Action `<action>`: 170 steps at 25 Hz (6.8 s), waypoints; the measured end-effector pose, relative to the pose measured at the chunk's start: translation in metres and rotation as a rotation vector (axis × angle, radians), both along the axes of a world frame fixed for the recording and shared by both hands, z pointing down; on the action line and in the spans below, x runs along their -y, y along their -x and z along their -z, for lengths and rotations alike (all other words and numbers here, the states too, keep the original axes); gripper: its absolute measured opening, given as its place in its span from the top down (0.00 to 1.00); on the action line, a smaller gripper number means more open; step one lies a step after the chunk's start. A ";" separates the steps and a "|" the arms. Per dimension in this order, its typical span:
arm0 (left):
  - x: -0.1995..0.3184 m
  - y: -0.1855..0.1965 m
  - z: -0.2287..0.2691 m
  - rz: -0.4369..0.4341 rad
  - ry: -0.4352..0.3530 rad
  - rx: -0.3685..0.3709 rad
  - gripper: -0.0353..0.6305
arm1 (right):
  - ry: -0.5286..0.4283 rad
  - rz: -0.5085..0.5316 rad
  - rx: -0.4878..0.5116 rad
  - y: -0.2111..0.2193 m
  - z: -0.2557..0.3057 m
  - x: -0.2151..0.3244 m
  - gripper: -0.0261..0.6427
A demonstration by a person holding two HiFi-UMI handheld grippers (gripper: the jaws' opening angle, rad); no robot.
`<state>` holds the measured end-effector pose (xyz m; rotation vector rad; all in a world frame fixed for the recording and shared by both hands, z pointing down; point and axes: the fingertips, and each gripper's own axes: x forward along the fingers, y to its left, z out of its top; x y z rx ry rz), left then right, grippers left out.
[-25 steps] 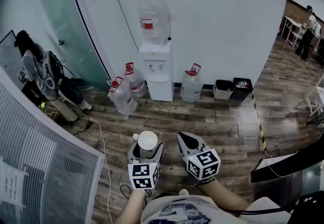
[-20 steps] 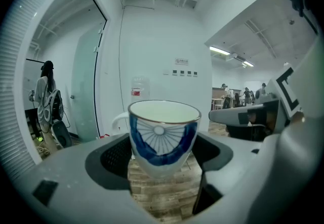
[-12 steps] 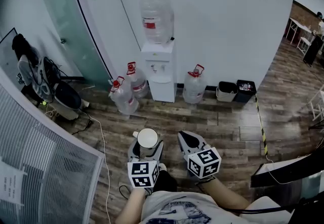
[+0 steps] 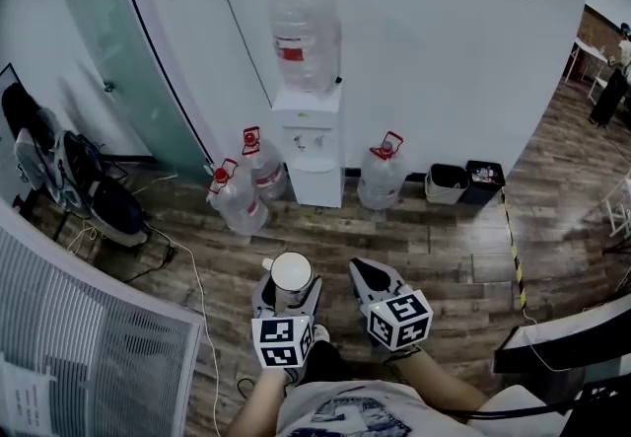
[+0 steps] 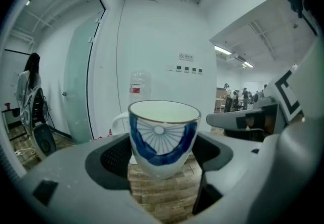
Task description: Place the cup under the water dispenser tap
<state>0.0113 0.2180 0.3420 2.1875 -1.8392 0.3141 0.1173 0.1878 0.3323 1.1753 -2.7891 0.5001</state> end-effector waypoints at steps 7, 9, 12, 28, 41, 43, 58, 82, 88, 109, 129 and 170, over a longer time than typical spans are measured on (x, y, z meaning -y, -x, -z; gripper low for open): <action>0.079 0.054 0.001 -0.027 0.013 -0.012 0.32 | 0.010 -0.017 -0.014 0.056 0.003 0.076 0.93; 0.101 0.069 0.002 -0.037 0.008 -0.014 0.32 | 0.009 -0.021 -0.016 0.071 0.004 0.096 0.93; 0.132 0.090 0.004 -0.052 0.004 -0.012 0.32 | 0.009 -0.032 -0.019 0.092 0.004 0.126 0.93; 0.245 0.151 -0.011 -0.099 0.038 -0.016 0.32 | 0.019 -0.083 -0.043 0.144 -0.005 0.230 0.93; 0.357 0.162 -0.053 -0.099 0.080 -0.026 0.32 | 0.037 -0.067 -0.068 0.159 -0.040 0.346 0.93; 0.379 0.164 -0.059 -0.096 0.084 -0.018 0.32 | 0.033 -0.061 -0.078 0.161 -0.046 0.369 0.93; 0.524 0.175 -0.164 -0.085 0.153 -0.028 0.32 | 0.096 -0.055 -0.129 0.175 -0.152 0.512 0.93; 0.658 0.193 -0.401 -0.042 0.175 -0.004 0.32 | 0.121 -0.086 -0.141 0.191 -0.388 0.645 0.93; 0.676 0.196 -0.443 -0.028 0.165 0.011 0.32 | 0.117 -0.063 -0.138 0.204 -0.427 0.654 0.93; 0.737 0.203 -0.529 -0.029 0.165 0.038 0.32 | 0.113 -0.058 -0.124 0.224 -0.493 0.685 0.93; 0.756 0.196 -0.550 -0.010 0.131 0.004 0.32 | 0.147 -0.084 -0.121 0.206 -0.510 0.686 0.93; 0.369 0.193 -0.148 -0.079 0.106 -0.007 0.50 | 0.037 -0.090 -0.088 0.193 -0.129 0.347 0.93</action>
